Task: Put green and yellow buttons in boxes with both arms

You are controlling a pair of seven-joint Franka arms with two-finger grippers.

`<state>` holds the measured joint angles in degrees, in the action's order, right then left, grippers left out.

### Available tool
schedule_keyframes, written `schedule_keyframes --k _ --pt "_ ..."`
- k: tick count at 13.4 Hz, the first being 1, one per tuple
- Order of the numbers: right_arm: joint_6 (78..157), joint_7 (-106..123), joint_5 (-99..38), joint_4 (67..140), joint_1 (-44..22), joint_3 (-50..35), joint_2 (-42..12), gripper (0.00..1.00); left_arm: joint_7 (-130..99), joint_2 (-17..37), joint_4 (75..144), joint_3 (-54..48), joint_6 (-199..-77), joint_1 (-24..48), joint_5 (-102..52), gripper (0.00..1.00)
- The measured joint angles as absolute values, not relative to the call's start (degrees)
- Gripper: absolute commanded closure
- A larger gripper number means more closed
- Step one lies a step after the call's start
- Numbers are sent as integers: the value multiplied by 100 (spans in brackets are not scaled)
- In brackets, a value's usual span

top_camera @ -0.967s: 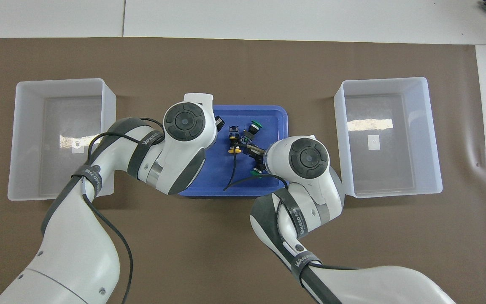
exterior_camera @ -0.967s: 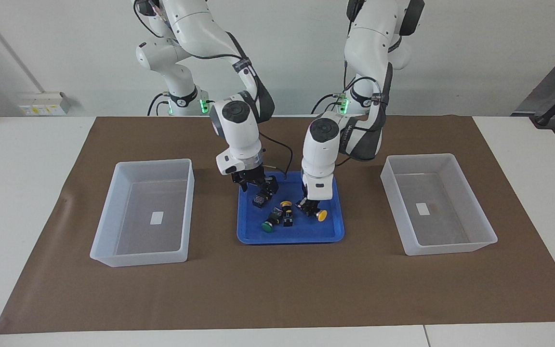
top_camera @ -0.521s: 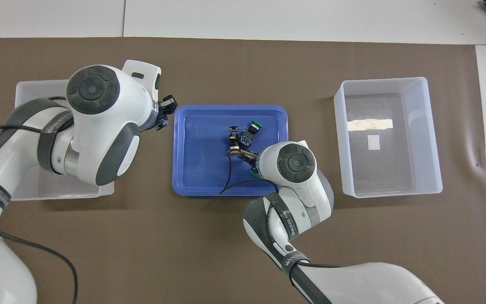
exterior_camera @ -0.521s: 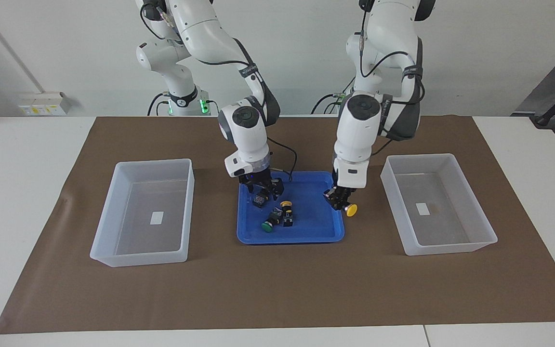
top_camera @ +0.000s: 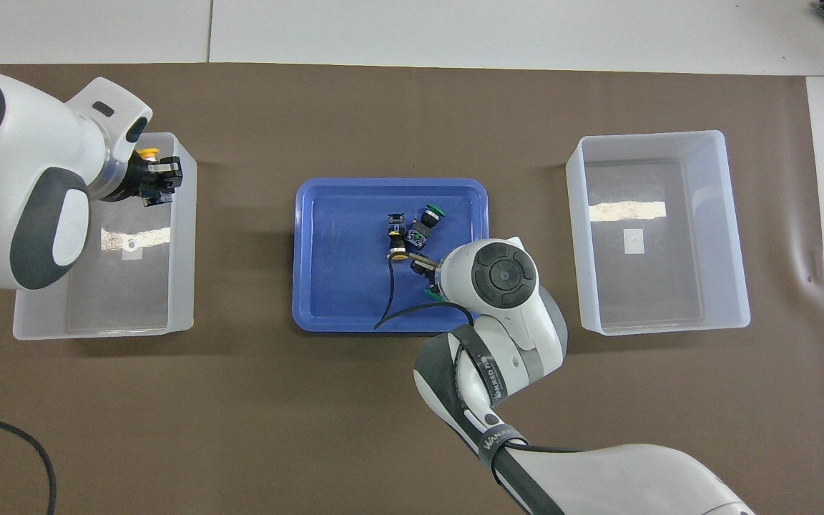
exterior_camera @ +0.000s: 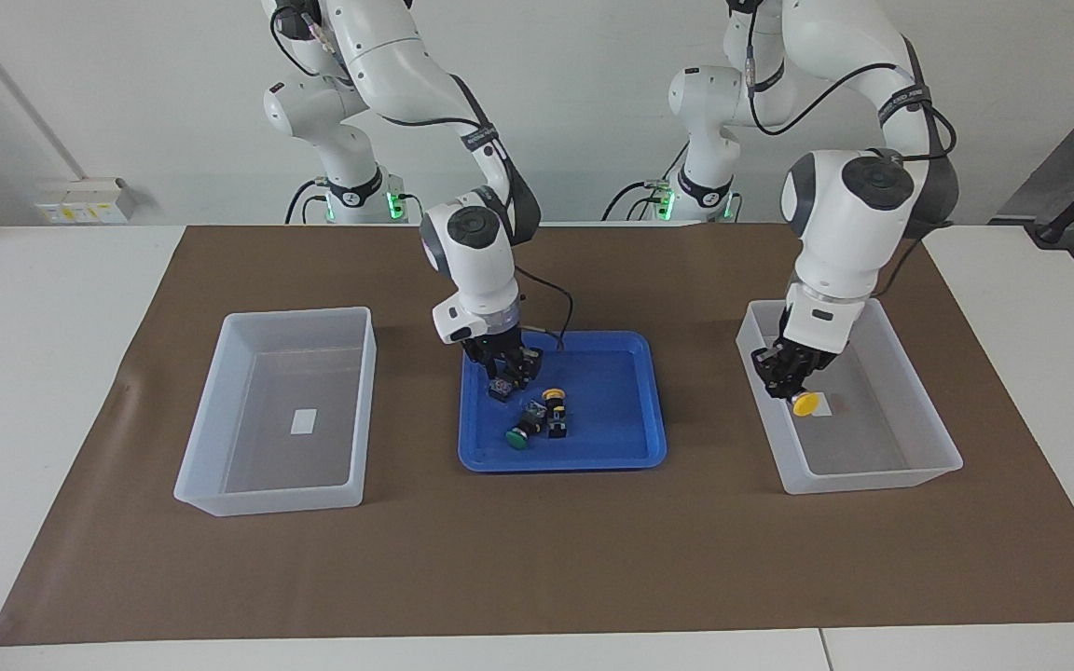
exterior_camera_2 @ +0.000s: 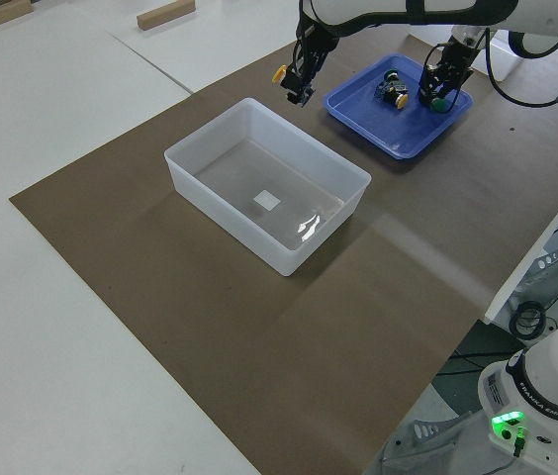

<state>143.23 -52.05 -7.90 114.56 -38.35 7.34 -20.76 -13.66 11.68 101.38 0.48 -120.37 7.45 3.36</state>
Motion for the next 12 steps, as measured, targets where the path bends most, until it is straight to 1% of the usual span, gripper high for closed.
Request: schedule_keyframes --k 2,4,7,10,12 --pt "14302 -5229 -790 11423 -3833 737 -2071 100 -390 1170 10180 48 -12031 389 303 100" --pt "14022 -5230 -790 11247 -3820 766 -2003 100 307 1178 10248 45 -12020 174 300 100" --pt "13511 -5230 -778 10913 -3663 817 -1653 100 866 1230 10394 41 -12035 57 300 100" --pt "12998 -4505 -636 10830 -3071 832 -1130 100 1142 1295 10609 28 -12143 50 300 100" --pt "12825 -3606 -524 10833 -2567 841 -962 100 1175 1411 10726 11 -12340 50 300 100"
